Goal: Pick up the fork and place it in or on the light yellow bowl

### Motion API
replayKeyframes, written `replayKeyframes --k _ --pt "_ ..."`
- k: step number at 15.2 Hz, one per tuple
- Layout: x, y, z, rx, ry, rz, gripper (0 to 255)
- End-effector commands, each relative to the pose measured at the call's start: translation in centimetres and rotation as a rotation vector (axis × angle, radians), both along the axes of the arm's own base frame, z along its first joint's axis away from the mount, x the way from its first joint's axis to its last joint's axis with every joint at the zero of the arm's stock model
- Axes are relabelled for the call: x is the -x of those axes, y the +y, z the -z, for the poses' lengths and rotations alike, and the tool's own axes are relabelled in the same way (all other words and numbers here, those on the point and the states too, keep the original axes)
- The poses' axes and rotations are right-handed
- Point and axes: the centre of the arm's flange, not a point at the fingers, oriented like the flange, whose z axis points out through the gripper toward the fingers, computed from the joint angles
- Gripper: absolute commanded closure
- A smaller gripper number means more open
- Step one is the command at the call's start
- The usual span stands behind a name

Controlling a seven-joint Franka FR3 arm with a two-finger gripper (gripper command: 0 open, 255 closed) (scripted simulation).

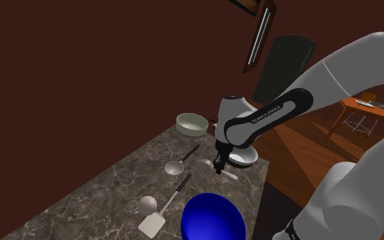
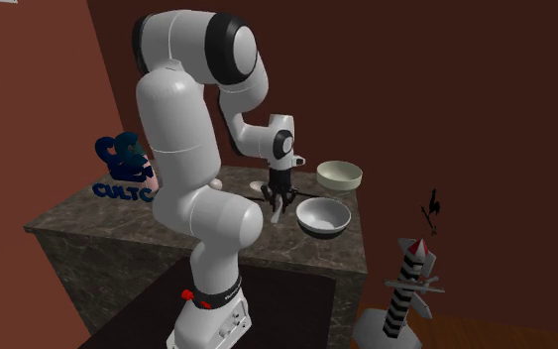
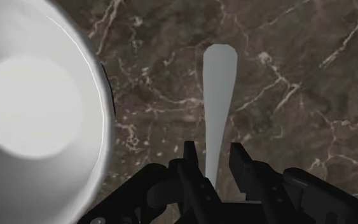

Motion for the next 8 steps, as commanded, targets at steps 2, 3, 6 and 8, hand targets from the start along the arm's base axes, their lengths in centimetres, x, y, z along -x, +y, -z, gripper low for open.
replayKeyframes --k 2,3,6,8 --pt "0.0 0.0 -1.6 0.000 0.000 0.000 255" --pt "0.0 0.0 -2.1 0.000 0.000 0.000 255" --pt "0.0 0.0 -3.7 0.000 0.000 0.000 255" --pt "0.0 0.0 -4.8 0.000 0.000 0.000 255"
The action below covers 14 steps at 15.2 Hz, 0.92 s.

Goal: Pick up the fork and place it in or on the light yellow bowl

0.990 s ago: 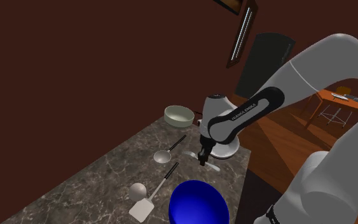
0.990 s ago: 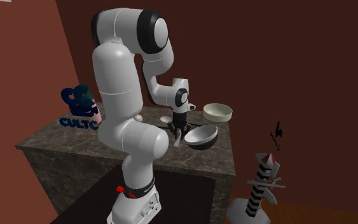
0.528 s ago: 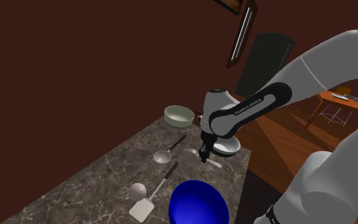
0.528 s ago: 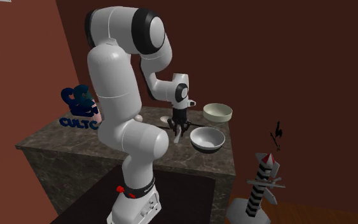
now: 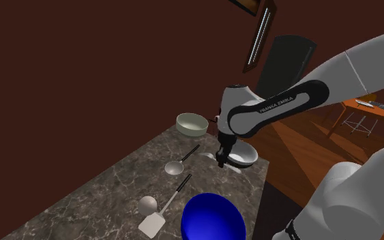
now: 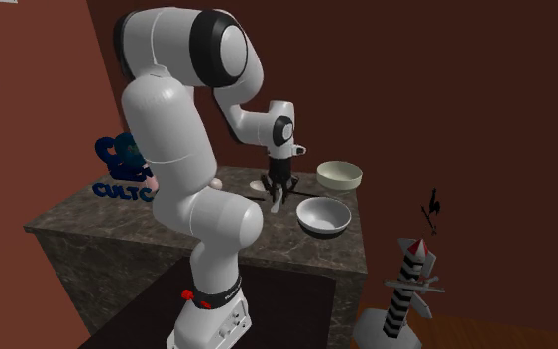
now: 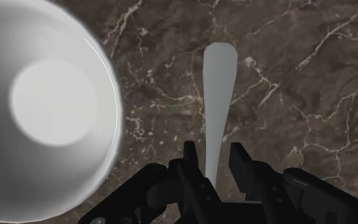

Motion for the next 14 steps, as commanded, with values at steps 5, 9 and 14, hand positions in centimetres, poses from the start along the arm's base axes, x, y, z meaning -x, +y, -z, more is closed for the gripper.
replayKeyframes --k 5,9,14 --pt "0.0 0.0 -3.2 0.000 0.000 0.000 255" --pt "0.0 0.0 -5.3 0.000 0.000 0.000 255" --pt "0.0 0.0 -8.0 0.000 0.000 0.000 255"
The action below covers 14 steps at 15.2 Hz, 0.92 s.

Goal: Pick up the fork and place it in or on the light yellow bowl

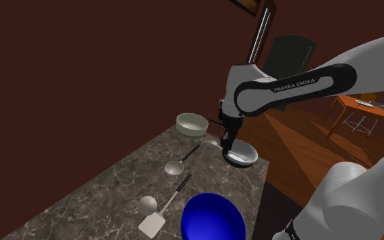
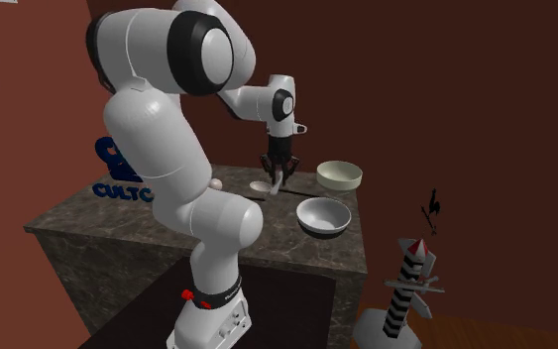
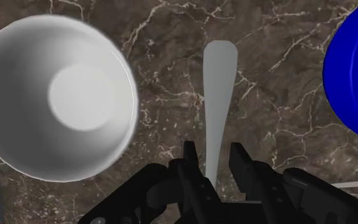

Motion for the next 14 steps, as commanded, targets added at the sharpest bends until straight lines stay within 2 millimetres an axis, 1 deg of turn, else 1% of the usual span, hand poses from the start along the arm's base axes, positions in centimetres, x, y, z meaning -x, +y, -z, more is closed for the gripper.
replayKeyframes --k 1,2,14 --pt "0.1 -0.1 -1.1 0.000 0.000 0.000 255" --pt "0.1 -0.1 -1.4 0.000 0.000 0.000 255" --pt "-14.5 -6.2 -0.7 0.000 0.000 0.000 255"
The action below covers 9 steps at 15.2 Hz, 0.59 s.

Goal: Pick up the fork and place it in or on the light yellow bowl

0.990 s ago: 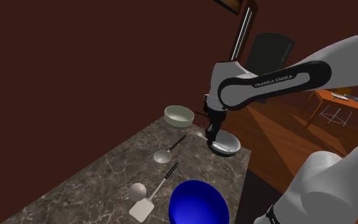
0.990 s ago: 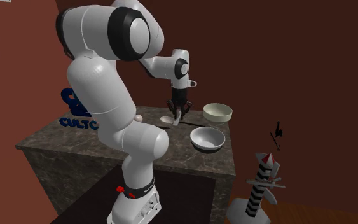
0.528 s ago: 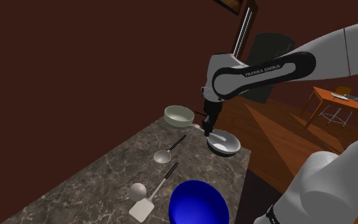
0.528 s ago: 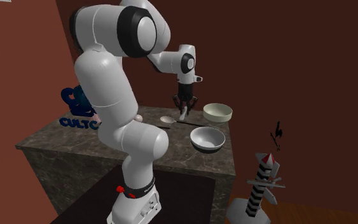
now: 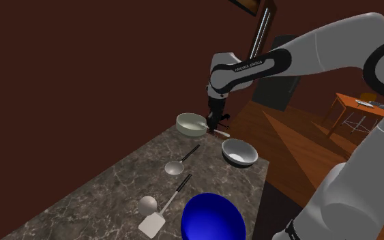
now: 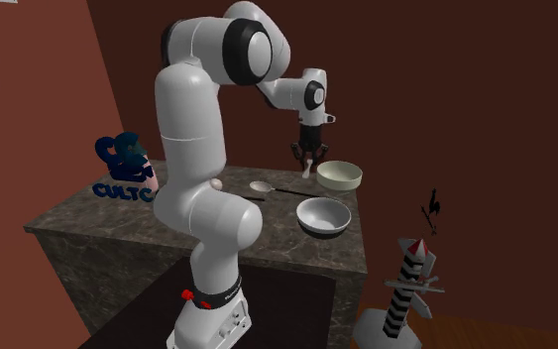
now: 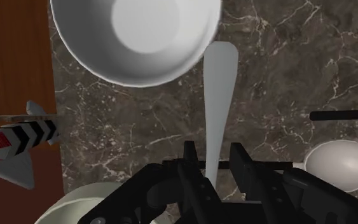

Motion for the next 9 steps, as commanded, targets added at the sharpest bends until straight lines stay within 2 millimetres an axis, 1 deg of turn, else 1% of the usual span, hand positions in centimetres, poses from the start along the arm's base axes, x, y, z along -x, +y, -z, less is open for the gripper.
replayKeyframes --k 1,9 --pt "-2.6 -1.2 0.1 0.000 0.000 -0.001 255" --pt "-12.3 -5.3 0.6 0.000 0.000 -0.001 255"
